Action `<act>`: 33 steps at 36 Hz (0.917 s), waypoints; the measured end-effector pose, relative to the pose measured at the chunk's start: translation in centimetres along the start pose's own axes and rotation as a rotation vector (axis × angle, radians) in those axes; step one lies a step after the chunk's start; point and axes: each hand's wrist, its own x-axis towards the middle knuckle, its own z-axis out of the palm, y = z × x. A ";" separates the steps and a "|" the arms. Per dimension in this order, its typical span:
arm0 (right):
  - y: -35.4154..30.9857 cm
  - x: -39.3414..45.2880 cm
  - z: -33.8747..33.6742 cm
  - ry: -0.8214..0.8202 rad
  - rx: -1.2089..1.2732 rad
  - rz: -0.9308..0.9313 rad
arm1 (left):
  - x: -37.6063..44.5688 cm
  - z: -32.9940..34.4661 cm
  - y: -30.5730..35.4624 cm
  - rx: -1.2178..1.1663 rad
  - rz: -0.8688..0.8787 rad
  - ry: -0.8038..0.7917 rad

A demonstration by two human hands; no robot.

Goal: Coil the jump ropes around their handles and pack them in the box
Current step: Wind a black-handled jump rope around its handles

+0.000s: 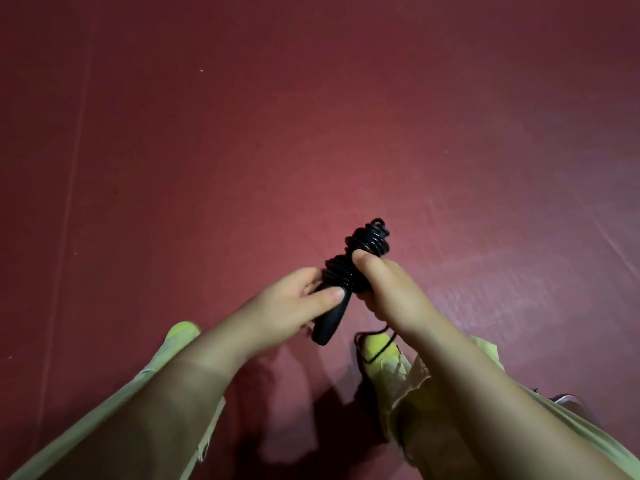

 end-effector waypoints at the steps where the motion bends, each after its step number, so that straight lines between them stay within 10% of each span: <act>1: -0.2 -0.1 0.2 -0.045 0.032 -0.051 | -0.2 -0.2 0.0 -0.084 -0.051 -0.026; 12: -0.6 -0.6 -0.6 -0.462 0.087 -0.023 | -1.9 -1.6 -0.4 -0.078 -0.111 -0.033; 17: 0.3 -0.4 -0.4 -0.346 -0.124 0.095 | -1.6 -1.9 -1.2 0.423 -0.048 0.184; 33: 0.2 -0.1 0.5 -0.087 -0.063 0.174 | -0.8 0.1 -0.9 0.831 0.049 0.422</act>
